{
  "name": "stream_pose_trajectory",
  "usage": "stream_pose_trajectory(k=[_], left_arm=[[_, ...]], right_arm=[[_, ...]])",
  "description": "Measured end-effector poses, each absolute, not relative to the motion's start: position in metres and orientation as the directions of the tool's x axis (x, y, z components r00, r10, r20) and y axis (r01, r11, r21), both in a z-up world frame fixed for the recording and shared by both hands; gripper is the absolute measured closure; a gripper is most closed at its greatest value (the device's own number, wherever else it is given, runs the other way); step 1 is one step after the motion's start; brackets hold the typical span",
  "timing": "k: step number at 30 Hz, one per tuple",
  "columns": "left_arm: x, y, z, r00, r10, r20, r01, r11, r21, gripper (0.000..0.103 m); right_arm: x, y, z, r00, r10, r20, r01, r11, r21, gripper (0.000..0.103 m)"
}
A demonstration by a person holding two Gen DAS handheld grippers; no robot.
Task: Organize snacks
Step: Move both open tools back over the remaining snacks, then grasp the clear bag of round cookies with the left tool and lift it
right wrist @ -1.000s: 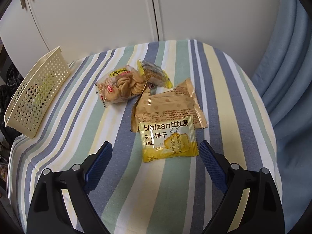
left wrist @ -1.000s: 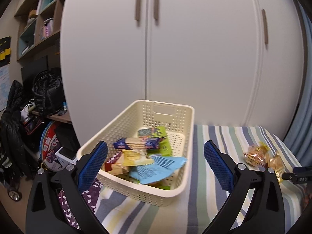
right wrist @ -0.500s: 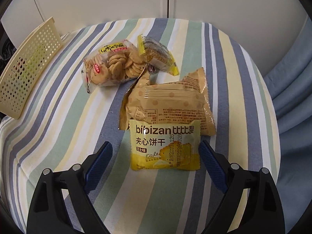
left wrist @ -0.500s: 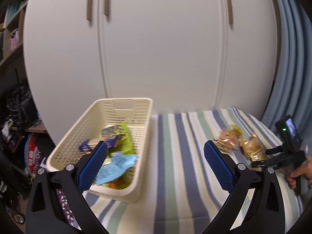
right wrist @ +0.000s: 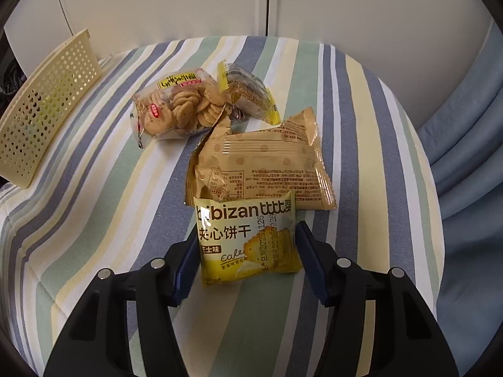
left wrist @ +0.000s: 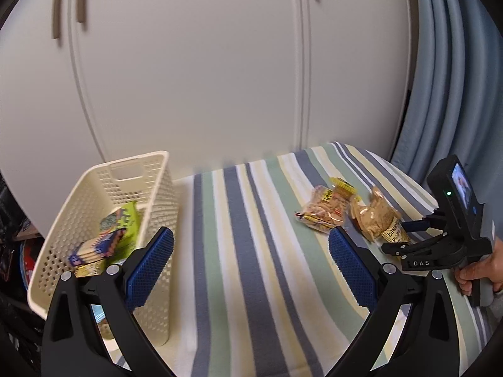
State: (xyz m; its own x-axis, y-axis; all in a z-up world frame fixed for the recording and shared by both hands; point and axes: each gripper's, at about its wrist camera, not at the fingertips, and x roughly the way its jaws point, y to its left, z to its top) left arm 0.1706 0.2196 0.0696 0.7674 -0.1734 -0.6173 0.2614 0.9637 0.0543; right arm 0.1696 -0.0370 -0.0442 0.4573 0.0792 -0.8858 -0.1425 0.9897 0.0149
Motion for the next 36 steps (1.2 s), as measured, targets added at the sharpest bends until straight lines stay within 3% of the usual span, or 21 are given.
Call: stream_pose_trajectory(k=[9,24,29,36], left_arm=[[0.231,0.179,0.034,0.611,-0.296,-0.734,0.363,0.929,-0.072,0.003],[0.284,0.098,-0.020,0.454,-0.262,-0.851,0.511,0.859,0.008,0.003],[0.297,0.088,-0.033,0.422,-0.251,-0.871,0.514,0.858,0.002,0.022],[0.301,0.083,-0.038,0.429,-0.249,-0.868,0.519,0.855,0.012,0.027]], right_arm=[[0.151,-0.071,-0.025,0.550,0.179,-0.816,-0.056,0.983,0.177,0.044],[0.142,-0.077,-0.021,0.596,0.225,-0.771,-0.059,0.970,0.237,0.044],[0.142,-0.080,-0.021,0.600,0.238,-0.764,-0.057,0.965,0.256,0.044],[0.140,-0.080,-0.020,0.603,0.249,-0.758,-0.059,0.961,0.270,0.044]])
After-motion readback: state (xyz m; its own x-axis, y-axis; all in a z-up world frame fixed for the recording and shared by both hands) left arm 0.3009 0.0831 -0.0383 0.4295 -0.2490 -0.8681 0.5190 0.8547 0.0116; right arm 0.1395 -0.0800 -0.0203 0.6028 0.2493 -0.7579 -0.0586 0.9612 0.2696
